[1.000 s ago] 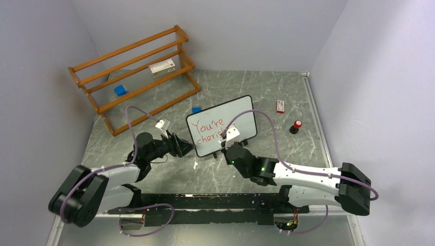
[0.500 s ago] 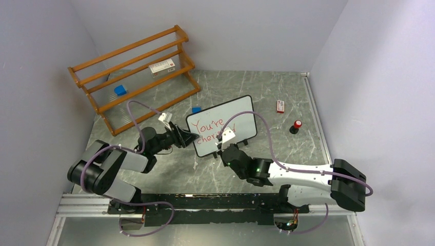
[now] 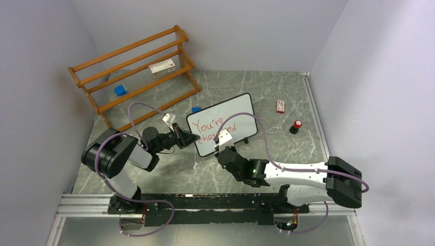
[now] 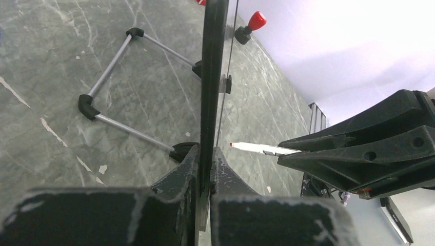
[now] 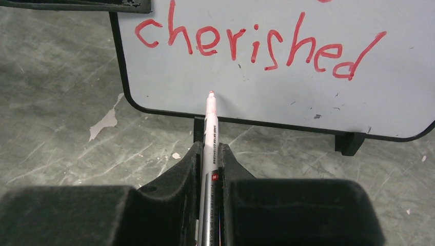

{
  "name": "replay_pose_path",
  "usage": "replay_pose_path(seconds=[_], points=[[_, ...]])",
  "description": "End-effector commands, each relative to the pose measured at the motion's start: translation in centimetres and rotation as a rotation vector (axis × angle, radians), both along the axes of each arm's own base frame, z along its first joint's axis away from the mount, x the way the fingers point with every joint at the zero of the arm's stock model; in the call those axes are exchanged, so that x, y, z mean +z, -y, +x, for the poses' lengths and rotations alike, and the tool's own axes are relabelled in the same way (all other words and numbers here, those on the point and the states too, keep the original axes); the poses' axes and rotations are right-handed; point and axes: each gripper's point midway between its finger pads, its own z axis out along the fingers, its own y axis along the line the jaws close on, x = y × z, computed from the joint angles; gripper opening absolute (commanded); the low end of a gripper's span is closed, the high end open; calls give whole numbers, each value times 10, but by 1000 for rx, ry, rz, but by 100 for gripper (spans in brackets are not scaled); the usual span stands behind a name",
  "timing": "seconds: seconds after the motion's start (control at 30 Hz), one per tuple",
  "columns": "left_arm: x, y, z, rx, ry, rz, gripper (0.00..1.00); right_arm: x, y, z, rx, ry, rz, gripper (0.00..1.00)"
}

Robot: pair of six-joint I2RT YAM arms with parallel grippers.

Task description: Write a sentence on the whiteboard

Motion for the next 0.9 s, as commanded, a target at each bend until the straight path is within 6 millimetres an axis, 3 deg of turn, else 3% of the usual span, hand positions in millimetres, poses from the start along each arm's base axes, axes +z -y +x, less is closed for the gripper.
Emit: replay_pose_path(seconds=[0.0, 0.2, 0.87], points=[[26, -2, 4, -5, 140, -72, 5, 4, 5, 3, -71, 1, -10, 0], [21, -6, 6, 7, 148, -30, 5, 4, 11, 5, -104, 9, -28, 0], [11, -7, 6, -3, 140, 22, 5, 5, -5, 10, -84, 23, -2, 0]])
